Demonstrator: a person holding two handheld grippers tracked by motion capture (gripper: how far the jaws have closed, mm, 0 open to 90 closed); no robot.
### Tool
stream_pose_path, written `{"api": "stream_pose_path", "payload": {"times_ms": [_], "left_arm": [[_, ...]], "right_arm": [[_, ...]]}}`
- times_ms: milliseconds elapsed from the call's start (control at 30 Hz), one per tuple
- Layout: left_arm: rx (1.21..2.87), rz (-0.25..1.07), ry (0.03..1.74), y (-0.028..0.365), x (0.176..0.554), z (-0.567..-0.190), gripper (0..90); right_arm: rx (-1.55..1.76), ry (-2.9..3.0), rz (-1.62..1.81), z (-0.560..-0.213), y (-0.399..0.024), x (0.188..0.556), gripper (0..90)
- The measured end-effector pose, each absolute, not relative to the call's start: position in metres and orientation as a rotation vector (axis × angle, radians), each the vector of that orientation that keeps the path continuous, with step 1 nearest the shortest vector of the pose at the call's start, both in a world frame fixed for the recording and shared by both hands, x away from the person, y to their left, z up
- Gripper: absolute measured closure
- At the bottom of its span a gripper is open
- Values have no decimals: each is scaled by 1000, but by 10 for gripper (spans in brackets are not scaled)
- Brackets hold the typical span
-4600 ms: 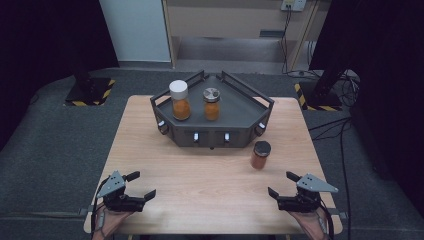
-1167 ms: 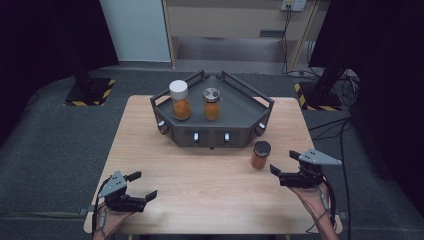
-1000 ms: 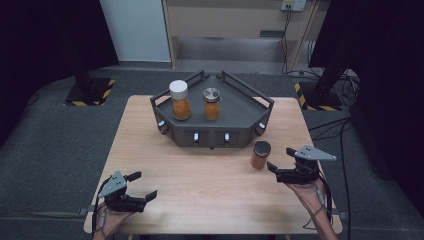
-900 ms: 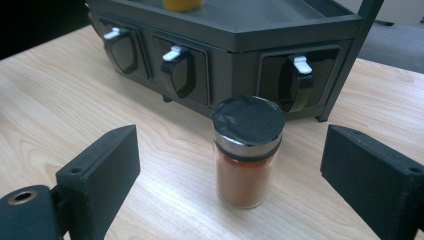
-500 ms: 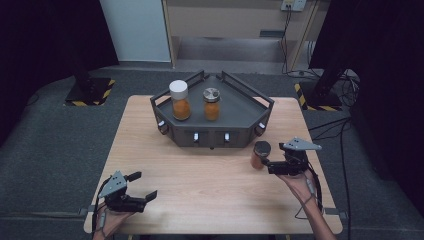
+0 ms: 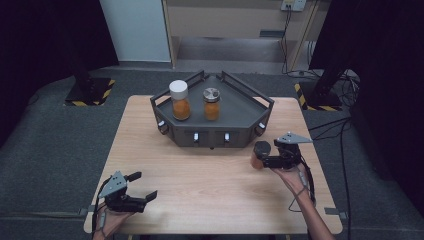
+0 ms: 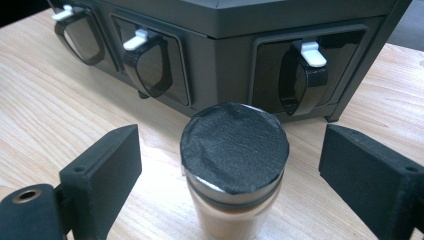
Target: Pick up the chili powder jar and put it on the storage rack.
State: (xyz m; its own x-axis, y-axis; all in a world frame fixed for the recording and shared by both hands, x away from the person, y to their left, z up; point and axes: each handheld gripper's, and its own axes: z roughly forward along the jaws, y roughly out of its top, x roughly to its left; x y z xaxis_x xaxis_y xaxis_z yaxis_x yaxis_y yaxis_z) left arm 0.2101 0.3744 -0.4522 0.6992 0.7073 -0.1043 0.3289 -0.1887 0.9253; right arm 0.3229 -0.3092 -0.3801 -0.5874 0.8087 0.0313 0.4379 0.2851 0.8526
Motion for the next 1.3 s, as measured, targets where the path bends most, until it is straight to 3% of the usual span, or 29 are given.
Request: {"api": "stream_pose_path", "payload": {"times_ms": [533, 800, 1300], "left_arm": [[1789, 421, 821, 374, 210, -452, 38], [1790, 421, 821, 374, 210, -452, 38], [1792, 419, 822, 374, 210, -452, 38]], "right_arm": [[1162, 2171, 1209, -396, -299, 344, 165], [1145, 2158, 1226, -408, -299, 343, 320], [1075, 2182, 1179, -386, -292, 340, 338]]}}
